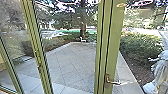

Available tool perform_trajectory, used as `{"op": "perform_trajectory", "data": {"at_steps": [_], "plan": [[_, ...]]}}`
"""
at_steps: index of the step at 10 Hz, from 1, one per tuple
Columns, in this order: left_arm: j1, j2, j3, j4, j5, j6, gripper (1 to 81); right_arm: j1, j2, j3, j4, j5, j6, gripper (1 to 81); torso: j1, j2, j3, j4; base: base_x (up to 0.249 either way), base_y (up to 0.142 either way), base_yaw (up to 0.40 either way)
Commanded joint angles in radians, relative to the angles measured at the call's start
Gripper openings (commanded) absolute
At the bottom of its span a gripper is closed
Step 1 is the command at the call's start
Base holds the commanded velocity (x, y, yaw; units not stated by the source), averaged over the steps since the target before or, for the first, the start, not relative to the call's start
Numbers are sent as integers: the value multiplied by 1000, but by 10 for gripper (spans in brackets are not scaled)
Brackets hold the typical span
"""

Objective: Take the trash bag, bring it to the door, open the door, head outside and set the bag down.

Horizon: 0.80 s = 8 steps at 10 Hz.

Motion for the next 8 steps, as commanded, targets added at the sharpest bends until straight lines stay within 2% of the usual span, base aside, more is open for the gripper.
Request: {"op": "perform_trajectory", "data": {"at_steps": [1, 8], "plan": [[-48, -4, 1, 7, 59, 2, 10, 37, -8, 3, 2, -56, -1, 811, 1, 0, 0, 0, 0, 0, 183], [-48, -3, 1, 8, 63, 2, 10, 37, -7, 3, -1, -58, -1, 811, 1, 0, 0, 0, 0, 0, 131]]}}
